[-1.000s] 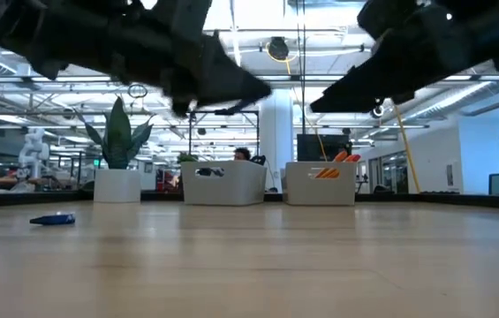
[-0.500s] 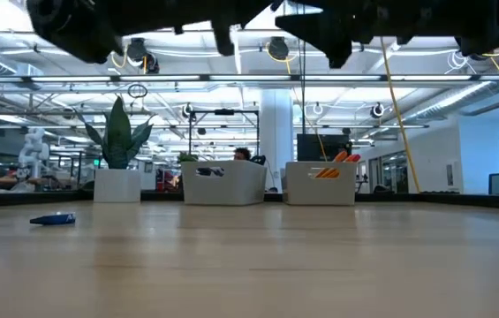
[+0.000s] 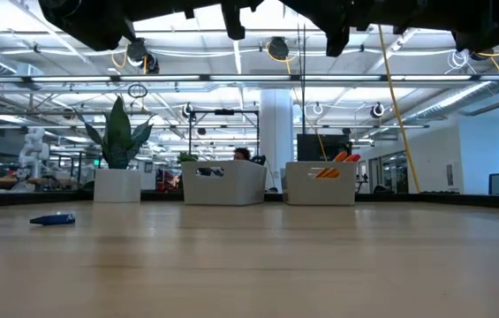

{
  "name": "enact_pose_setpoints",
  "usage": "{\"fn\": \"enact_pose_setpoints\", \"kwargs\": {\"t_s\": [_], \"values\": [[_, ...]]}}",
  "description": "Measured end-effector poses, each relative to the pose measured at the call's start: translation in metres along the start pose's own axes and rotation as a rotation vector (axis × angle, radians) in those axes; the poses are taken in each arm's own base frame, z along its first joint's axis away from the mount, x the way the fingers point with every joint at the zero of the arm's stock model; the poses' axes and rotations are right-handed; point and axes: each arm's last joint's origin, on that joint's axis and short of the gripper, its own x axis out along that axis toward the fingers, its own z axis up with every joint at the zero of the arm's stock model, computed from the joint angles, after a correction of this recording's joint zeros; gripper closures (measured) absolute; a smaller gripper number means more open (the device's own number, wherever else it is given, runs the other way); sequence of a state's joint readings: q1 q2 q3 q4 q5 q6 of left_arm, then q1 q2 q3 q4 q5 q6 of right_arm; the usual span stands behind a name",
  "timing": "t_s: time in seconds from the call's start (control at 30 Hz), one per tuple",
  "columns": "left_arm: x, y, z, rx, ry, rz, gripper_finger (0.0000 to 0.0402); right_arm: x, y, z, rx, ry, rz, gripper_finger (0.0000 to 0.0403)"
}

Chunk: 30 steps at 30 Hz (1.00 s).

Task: Sort crayons/erasers/pens/pencils in bins
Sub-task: Put the blue crayon into the bottom right bin

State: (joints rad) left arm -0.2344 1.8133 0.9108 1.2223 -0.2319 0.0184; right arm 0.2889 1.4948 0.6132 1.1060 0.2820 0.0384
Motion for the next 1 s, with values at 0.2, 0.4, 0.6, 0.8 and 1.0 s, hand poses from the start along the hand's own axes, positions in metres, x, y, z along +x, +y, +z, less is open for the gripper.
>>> {"fn": "enact_pose_setpoints", "kwargs": {"t_s": [0.2, 0.4, 0.6, 0.8, 1.0], "values": [[0.0, 0.0, -0.002, 0.026, 0.023, 0.003, 0.037, 0.0, 0.0, -0.001, -0.008, 0.009, 0.002, 0.0377], [-0.002, -0.001, -0.003, 0.05, 0.119, 0.005, 0.0348, -0.002, -0.001, -0.003, -0.037, 0.119, -0.01, 0.0385], [-0.017, -0.005, 0.031, 0.057, 0.31, 0.006, 0.0254, -0.004, 0.014, 0.022, -0.13, 0.375, -0.076, 0.0385], [-0.063, -0.019, 0.067, -0.015, 0.633, -0.017, 0.0185, -0.023, 0.048, 0.048, -0.156, 0.811, -0.089, 0.0385], [-0.105, -0.038, 0.048, -0.218, 0.985, 0.159, 0.0179, -0.056, 0.106, 0.054, -0.059, 1.239, -0.047, 0.0385]]}}
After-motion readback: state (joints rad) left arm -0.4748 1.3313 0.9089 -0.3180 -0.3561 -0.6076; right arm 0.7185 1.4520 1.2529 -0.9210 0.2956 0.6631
